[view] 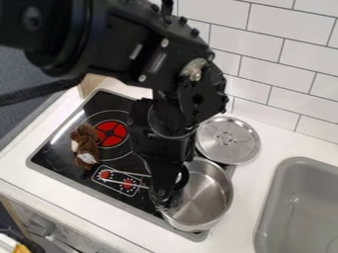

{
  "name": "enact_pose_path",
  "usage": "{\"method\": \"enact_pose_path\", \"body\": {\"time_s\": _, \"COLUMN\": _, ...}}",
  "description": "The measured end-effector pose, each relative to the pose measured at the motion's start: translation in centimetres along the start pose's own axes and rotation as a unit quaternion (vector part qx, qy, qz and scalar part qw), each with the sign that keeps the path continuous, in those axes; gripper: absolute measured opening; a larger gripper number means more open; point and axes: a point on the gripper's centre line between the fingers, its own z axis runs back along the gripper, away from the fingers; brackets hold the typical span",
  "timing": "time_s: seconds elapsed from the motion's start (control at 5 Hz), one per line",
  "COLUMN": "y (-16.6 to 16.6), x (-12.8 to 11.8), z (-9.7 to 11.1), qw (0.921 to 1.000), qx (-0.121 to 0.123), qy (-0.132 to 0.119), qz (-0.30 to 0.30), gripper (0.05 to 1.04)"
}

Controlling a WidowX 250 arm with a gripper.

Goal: Take the yellow object and move it in the middle of the 2 burners

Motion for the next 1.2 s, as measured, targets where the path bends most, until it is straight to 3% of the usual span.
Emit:
{"method": "enact_pose_path", "body": {"time_s": 0.2, "y": 0.3, "x": 0.1, "z": -0.3, "qw": 1.0, "qx": 0.006, "qy": -0.004, "qz": -0.002, "gripper": 1.001}}
{"method": "enact_pose_path", "body": {"time_s": 0.4, "y": 0.1, "x": 1.6, "z": -0.4, "qw": 0.9988, "qx": 0.013, "qy": -0.037, "qz": -0.028, "gripper": 1.001}}
{"method": "enact_pose_path", "body": {"time_s": 0.6, "y": -0.7, "x": 3.6, "z": -0.5, "qw": 0.9976, "qx": 0.02, "qy": -0.048, "qz": -0.046, "gripper": 1.001}}
{"method": "enact_pose_path", "body": {"time_s": 0.8, "y": -1.3, "x": 6.0, "z": -0.7, "qw": 0.9925, "qx": 0.037, "qy": -0.047, "qz": -0.107, "gripper": 1.001}}
{"method": "enact_pose_path", "body": {"time_s": 1.0, "y": -1.8, "x": 7.7, "z": -1.4, "qw": 0.9816, "qx": 0.048, "qy": -0.035, "qz": -0.182, "gripper": 1.001}}
{"method": "enact_pose_path", "body": {"time_s": 1.2, "y": -3.3, "x": 8.0, "z": -2.4, "qw": 0.9686, "qx": 0.067, "qy": -0.056, "qz": -0.233, "gripper": 1.001}}
